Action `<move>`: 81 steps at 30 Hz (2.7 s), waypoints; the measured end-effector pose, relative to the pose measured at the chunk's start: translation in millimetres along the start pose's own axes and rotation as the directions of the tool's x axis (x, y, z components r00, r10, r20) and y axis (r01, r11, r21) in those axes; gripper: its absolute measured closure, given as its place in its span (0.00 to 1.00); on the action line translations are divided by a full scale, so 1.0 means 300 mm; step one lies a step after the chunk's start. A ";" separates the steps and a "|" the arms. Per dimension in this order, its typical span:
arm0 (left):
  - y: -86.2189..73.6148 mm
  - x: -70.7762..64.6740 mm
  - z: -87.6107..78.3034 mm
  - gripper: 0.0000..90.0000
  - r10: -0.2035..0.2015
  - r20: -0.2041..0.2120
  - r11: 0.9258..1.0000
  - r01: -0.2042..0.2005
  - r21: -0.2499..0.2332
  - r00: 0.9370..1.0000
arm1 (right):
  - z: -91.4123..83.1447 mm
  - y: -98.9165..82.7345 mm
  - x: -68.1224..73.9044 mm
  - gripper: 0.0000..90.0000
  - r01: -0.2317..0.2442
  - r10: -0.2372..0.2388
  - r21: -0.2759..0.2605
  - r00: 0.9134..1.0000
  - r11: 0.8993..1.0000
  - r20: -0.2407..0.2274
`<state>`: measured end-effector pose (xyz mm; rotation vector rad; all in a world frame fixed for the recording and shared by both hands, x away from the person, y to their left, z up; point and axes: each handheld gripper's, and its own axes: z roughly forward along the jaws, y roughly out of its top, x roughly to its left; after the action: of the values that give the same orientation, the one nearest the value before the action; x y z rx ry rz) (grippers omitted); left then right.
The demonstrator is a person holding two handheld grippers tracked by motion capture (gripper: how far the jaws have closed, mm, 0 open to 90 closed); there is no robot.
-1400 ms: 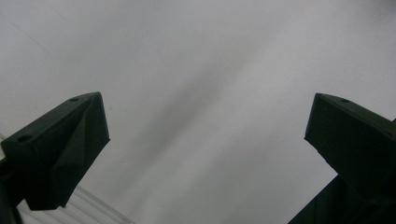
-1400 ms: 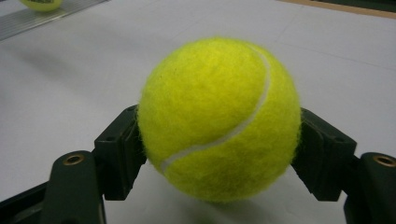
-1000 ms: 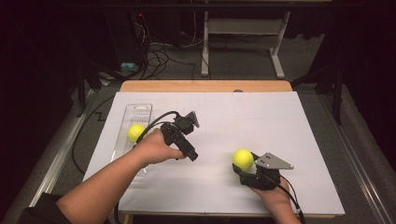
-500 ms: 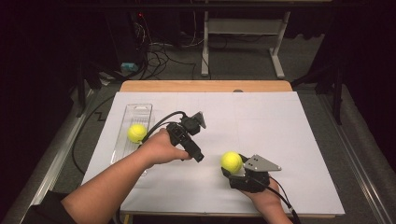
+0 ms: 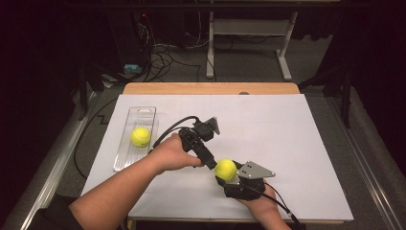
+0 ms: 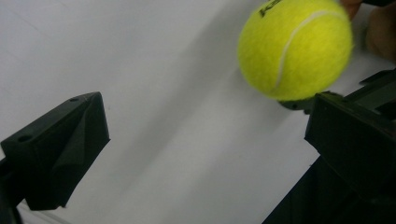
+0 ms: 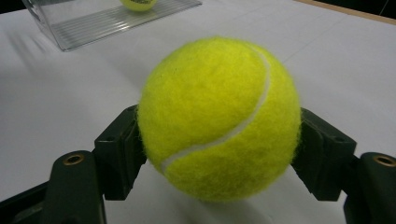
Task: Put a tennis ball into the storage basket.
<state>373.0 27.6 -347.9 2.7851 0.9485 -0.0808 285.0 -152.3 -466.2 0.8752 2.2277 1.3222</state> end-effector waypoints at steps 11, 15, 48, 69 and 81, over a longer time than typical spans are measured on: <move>0.049 -0.062 0.043 0.01 0.031 0.029 0.999 -0.032 0.014 0.999 | 0.012 0.010 0.015 0.30 -0.002 0.002 -0.012 1.000 1.000 -0.019; 0.063 -0.076 0.063 0.01 0.036 0.039 0.999 -0.037 0.023 0.999 | 0.010 0.012 0.015 0.30 -0.012 0.011 -0.025 0.999 1.000 -0.035; 0.081 -0.098 0.124 0.29 0.060 0.135 0.998 -0.064 0.025 0.989 | 0.000 0.020 0.015 0.29 -0.018 0.016 -0.058 0.999 0.998 -0.035; 0.056 -0.034 0.090 0.29 0.004 0.074 1.000 -0.006 0.026 0.997 | -0.035 -0.003 -0.044 0.00 -0.044 0.045 -0.053 0.999 0.998 0.016; -0.011 0.073 0.044 0.29 -0.070 0.030 0.997 0.069 0.034 0.997 | -0.111 -0.039 -0.143 0.00 -0.069 0.075 -0.065 0.992 0.996 0.101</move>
<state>388.6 40.5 -363.7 2.7720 1.0462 -0.1506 291.8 -207.2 -459.8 0.9872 2.0836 1.3380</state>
